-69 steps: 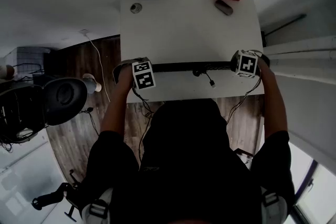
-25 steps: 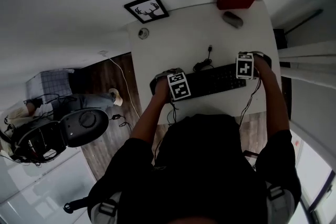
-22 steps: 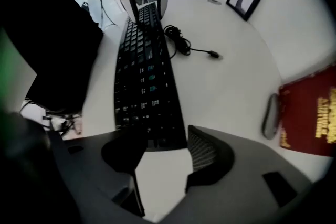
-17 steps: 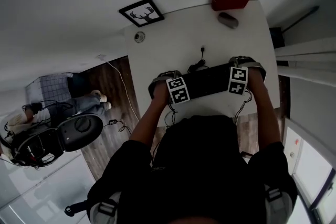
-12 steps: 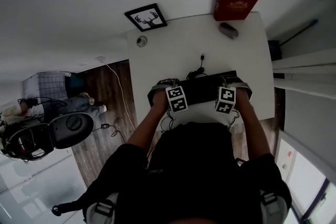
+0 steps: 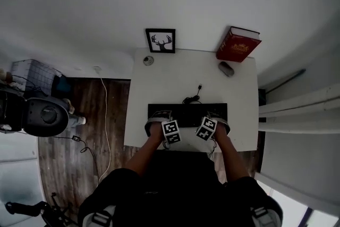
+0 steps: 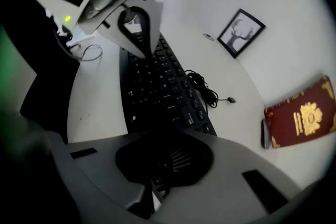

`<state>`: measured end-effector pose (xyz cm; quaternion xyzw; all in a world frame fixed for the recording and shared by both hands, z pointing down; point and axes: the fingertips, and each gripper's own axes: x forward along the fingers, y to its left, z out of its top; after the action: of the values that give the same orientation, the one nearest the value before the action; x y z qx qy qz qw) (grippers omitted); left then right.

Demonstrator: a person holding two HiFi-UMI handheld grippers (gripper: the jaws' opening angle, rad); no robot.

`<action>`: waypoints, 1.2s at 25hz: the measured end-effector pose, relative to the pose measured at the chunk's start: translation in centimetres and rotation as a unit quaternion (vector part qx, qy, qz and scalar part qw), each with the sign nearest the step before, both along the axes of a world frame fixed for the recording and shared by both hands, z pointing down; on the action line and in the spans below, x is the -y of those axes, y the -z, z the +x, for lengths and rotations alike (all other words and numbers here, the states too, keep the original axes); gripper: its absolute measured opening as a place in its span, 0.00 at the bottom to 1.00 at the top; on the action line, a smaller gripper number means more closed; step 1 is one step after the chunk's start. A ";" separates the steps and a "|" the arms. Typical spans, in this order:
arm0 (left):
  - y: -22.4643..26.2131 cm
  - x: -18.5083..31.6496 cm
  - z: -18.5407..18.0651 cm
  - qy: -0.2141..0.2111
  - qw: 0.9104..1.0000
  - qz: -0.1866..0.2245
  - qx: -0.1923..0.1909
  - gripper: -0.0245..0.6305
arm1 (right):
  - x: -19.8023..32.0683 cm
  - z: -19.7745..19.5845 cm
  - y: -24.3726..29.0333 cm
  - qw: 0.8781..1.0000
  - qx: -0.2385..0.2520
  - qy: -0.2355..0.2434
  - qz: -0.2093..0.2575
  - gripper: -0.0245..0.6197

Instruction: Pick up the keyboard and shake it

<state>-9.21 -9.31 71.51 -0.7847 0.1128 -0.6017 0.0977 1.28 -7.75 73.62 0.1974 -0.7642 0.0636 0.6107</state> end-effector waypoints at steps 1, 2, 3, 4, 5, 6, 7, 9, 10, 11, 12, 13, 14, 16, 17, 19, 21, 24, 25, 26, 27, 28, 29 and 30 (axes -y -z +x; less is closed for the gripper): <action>0.6 0.0 0.2 0.029 0.999 0.006 -0.028 0.04 | 0.1 0.0 0.3 1.000 0.015 -0.028 0.004 0.08; 1.3 -0.1 0.5 0.059 0.996 0.009 -0.061 0.04 | 0.2 0.2 0.5 0.999 0.022 -0.044 0.014 0.08; 2.0 -0.4 0.8 0.089 0.991 0.009 -0.095 0.04 | 0.1 0.5 0.6 0.998 0.021 -0.048 0.030 0.07; 2.7 -0.7 1.0 0.118 0.985 0.008 -0.129 0.04 | -0.1 0.7 0.6 0.998 0.013 -0.038 0.051 0.07; 3.4 -1.0 1.2 0.145 0.976 0.006 -0.162 0.04 | -0.1 0.8 0.4 0.997 0.001 -0.021 0.077 0.07; 4.1 -1.3 1.1 0.170 0.966 0.004 -0.193 0.04 | -0.1 0.7 0.4 0.994 -0.010 -0.006 0.108 0.07; 4.7 -1.4 0.9 0.192 0.957 0.002 -0.219 0.04 | 0.2 0.4 0.7 0.990 -0.012 -0.001 0.142 0.07; 5.9 -1.9 0.7 0.224 0.939 -0.004 -0.260 0.04 | 0.4 -0.5 3.5 0.977 0.028 -0.041 0.208 0.07; 6.5 -2.2 0.7 0.235 0.932 -0.009 -0.277 0.04 | 0.3 -0.9 5.7 0.967 0.066 -0.079 0.234 0.07; 7.1 -2.6 0.9 0.244 0.925 -0.014 -0.292 0.04 | 0.1 -1.3 8.0 0.953 0.110 -0.120 0.254 0.07; 7.8 -2.9 1.2 0.251 0.918 -0.017 -0.306 0.04 | -0.1 -1.7 10.2 0.938 0.156 -0.157 0.268 0.07; 8.6 -3.1 1.5 0.257 0.912 -0.017 -0.320 0.04 | -0.4 -2.1 12.1 0.920 0.200 -0.189 0.278 0.07; 9.4 -3.2 1.8 0.263 0.905 -0.015 -0.334 0.04 | -0.6 -2.5 13.6 0.903 0.242 -0.212 0.284 0.07; 11.0 -3.4 2.9 0.269 0.896 -0.002 -0.352 0.04 | -1.3 -3.2 15.8 0.876 0.303 -0.229 0.297 0.07; 11.7 -3.6 3.5 0.270 0.894 0.009 -0.358 0.04 | -1.8 -3.3 16.7 0.868 0.317 -0.227 0.307 0.07; 13.3 -4.0 4.9 0.272 0.888 0.036 -0.369 0.04 | -3.0 -2.6 18.5 0.858 0.326 -0.220 0.331 0.07; 14.7 -4.6 6.1 0.285 0.874 0.058 -0.389 0.04 | -4.5 -0.9 20.3 0.848 0.329 -0.223 0.351 0.07; 16.0 -6.9 8.7 0.304 0.853 0.056 -0.421 0.04 | -7.1 2.4 22.4 0.836 0.333 -0.226 0.372 0.07; 16.3 -7.9 9.9 0.303 0.851 0.053 -0.426 0.04 | -8.0 3.5 22.8 0.835 0.332 -0.225 0.378 0.07; 16.5 -8.9 11.1 0.300 0.851 0.053 -0.428 0.04 | -8.9 4.7 23.2 0.833 0.330 -0.224 0.383 0.07; 16.8 -9.9 12.2 0.297 0.851 0.055 -0.429 0.04 | -9.7 5.8 23.4 0.832 0.329 -0.226 0.386 0.07; 17.1 -10.9 13.2 0.293 0.852 0.059 -0.430 0.04 | -10.5 6.9 23.6 0.830 0.329 -0.228 0.387 0.07; 17.5 -11.8 14.1 0.290 0.852 0.063 -0.431 0.04 | -11.3 7.8 23.9 0.829 0.329 -0.231 0.389 0.07; 17.9 -12.7 14.9 0.286 0.852 0.067 -0.433 0.04 | -12.0 8.6 24.2 0.828 0.330 -0.232 0.391 0.07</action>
<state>5.68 3.35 53.64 -0.8903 0.4033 -0.1933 -0.0856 9.89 4.28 49.45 0.5583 -0.8128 -0.0395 0.1616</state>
